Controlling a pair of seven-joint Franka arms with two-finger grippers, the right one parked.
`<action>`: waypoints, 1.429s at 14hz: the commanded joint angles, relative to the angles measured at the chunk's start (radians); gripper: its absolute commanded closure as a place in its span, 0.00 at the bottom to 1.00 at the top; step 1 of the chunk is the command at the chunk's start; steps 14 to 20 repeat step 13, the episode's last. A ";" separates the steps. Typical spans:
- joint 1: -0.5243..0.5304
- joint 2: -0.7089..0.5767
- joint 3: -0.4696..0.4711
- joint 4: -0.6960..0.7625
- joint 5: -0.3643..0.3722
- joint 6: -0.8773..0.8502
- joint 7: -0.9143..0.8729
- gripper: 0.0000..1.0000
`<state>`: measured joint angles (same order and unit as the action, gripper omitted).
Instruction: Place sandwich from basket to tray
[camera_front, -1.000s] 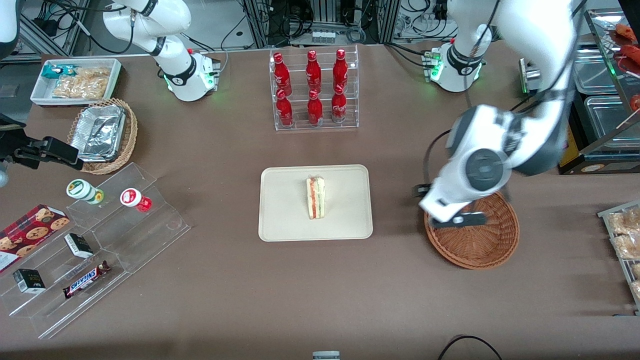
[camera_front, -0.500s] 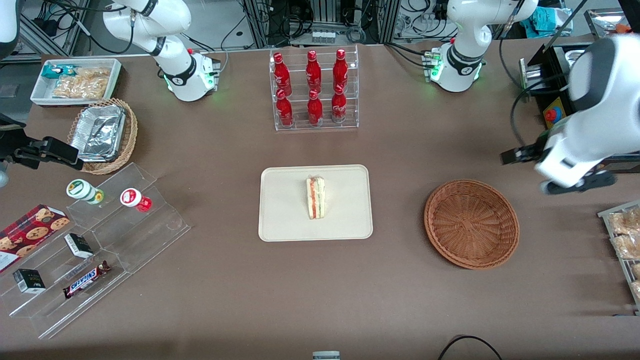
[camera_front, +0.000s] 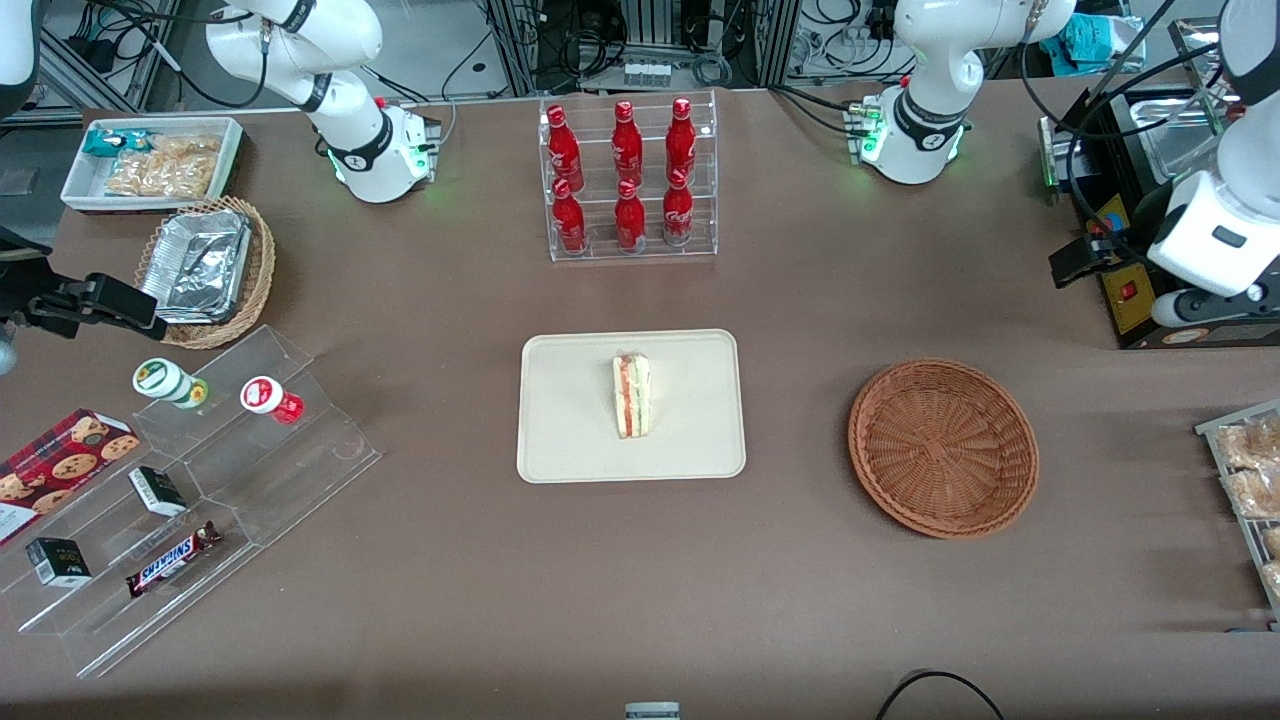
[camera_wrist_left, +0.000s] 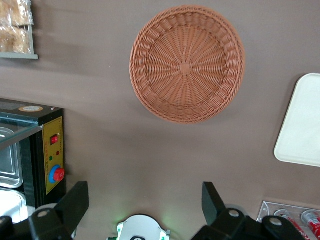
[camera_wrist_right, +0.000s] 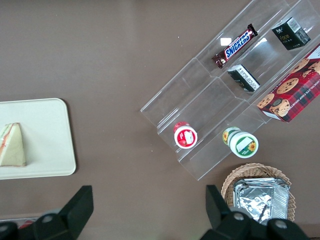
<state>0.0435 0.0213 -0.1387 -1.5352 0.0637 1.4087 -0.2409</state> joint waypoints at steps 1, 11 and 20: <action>-0.004 0.022 -0.005 0.053 0.007 -0.025 0.003 0.00; -0.010 0.008 -0.013 0.056 0.005 -0.154 -0.012 0.00; -0.010 0.008 -0.015 0.056 0.005 -0.154 -0.012 0.00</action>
